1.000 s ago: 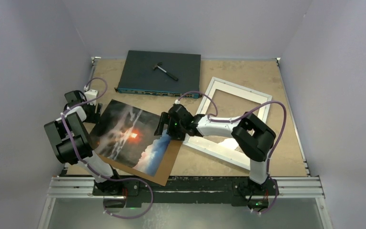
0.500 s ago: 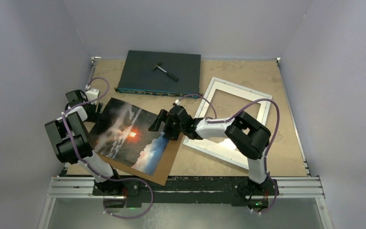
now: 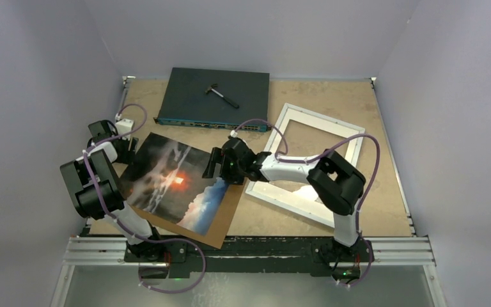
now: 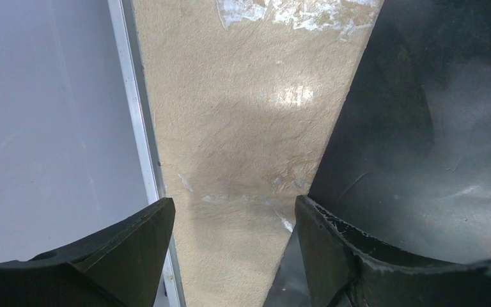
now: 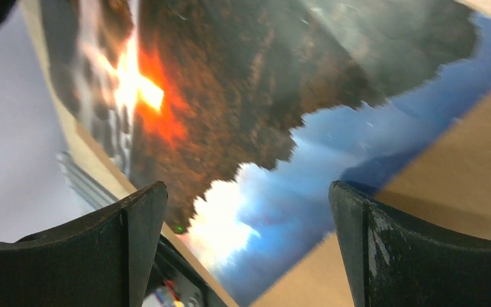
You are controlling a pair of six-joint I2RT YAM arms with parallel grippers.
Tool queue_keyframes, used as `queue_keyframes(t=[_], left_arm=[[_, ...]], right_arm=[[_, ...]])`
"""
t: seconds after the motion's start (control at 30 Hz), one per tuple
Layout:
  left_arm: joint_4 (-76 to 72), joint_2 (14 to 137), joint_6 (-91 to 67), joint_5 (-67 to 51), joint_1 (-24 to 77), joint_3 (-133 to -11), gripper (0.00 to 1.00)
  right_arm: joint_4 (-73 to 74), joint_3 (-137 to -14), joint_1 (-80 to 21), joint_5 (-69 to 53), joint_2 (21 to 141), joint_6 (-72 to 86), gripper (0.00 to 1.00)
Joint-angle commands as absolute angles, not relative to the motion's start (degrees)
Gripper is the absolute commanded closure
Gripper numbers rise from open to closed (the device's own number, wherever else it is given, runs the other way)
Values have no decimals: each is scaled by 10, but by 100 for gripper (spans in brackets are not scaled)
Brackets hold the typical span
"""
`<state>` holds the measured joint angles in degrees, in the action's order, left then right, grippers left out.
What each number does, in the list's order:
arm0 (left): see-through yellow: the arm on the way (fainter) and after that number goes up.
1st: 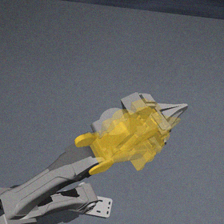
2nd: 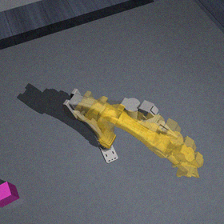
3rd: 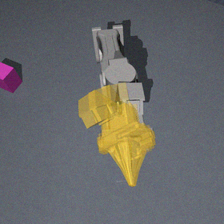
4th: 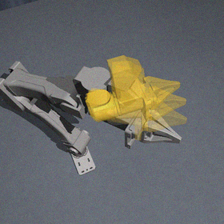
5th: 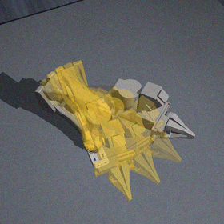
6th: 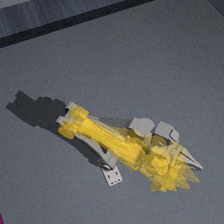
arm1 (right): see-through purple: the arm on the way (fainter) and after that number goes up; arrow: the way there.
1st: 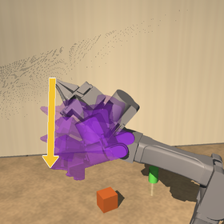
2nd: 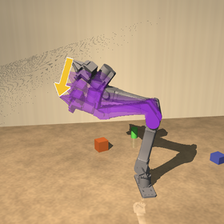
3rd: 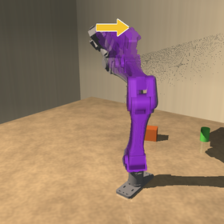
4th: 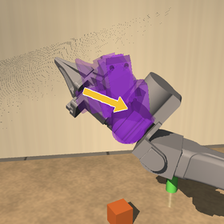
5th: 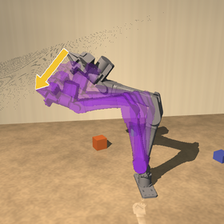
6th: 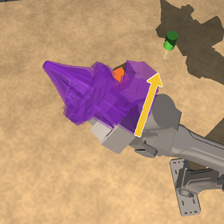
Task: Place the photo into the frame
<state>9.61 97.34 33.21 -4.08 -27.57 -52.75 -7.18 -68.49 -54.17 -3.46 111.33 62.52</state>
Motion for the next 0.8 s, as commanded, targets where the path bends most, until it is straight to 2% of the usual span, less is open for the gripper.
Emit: queue_keyframes(t=[0.0, 0.13, 0.33, 0.77], left_arm=[[189, 1031, 348, -20, -275, -496, 32], [187, 1034, 346, -18, -276, -498, 32], [191, 1033, 345, -20, -275, -501, 32], [203, 1036, 330, -40, -274, -506, 32]], right_arm=[[78, -693, -543, 16, 1051, 539, 1], [118, -692, -543, 58, 1054, 517, 1], [101, -722, -537, 91, 1098, 487, 1], [-5, -726, -529, 2, 1156, 551, 1]])
